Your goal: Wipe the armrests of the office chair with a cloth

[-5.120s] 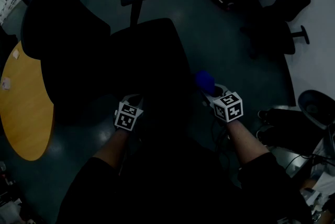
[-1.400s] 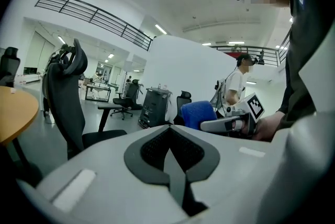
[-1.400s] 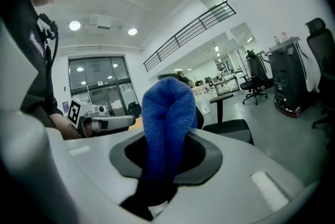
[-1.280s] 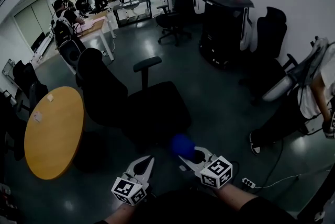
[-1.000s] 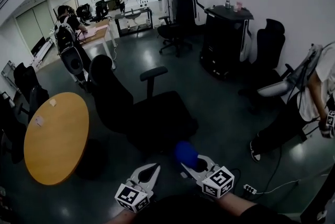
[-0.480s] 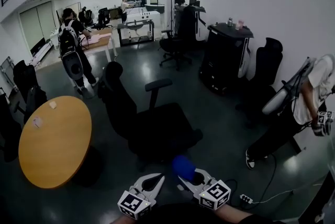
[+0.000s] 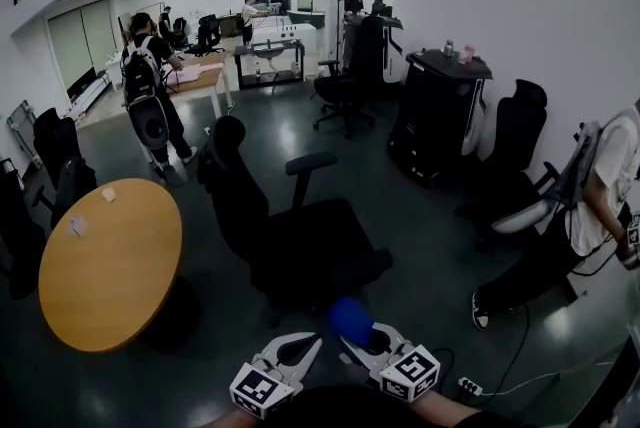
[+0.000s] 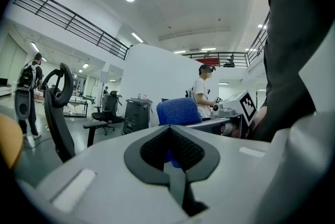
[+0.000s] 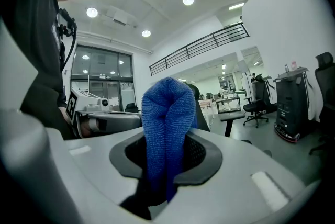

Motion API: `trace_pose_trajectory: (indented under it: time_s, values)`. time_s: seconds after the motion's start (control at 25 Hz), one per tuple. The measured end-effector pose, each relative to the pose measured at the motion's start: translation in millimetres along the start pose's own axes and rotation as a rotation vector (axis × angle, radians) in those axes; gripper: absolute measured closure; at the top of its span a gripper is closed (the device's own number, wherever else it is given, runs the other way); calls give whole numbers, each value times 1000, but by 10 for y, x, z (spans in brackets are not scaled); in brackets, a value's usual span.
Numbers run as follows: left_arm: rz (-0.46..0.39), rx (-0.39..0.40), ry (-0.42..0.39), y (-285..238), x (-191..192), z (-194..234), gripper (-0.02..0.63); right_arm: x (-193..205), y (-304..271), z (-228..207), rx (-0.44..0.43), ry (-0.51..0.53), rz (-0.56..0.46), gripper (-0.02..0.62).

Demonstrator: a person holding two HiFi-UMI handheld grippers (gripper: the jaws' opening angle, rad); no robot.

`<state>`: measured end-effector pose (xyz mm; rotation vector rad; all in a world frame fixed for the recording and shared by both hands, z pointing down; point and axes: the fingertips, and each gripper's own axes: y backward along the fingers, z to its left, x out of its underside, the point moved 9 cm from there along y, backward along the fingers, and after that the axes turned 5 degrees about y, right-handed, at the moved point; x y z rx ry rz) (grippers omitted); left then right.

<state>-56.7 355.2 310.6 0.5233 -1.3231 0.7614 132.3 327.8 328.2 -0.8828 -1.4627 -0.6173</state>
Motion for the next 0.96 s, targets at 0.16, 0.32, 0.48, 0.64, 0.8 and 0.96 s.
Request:
trace_pose_trajectory:
  time_s: [0.16, 0.32, 0.48, 0.64, 0.8, 0.96]
  values:
    - [0, -12, -1, 6, -25, -14, 589, -56, -13, 7, -13, -3, -1, 483]
    - [-2, -25, -6, 20, -47, -32, 589, -73, -16, 2, -24, -2, 4, 483]
    - [0, -32, -5, 27, -28, -24, 589, -38, -47, -6, -36, -5, 12, 483]
    - [1, -41, -3, 46, -22, -41, 589, -34, -47, 10, -46, -4, 18, 483]
    - [6, -44, -5, 50, 3, -53, 589, -6, -40, 5, -51, -7, 21, 483]
    - [4, -44, -4, 49, -22, -64, 589, -9, -34, 1, -52, -8, 29, 483]
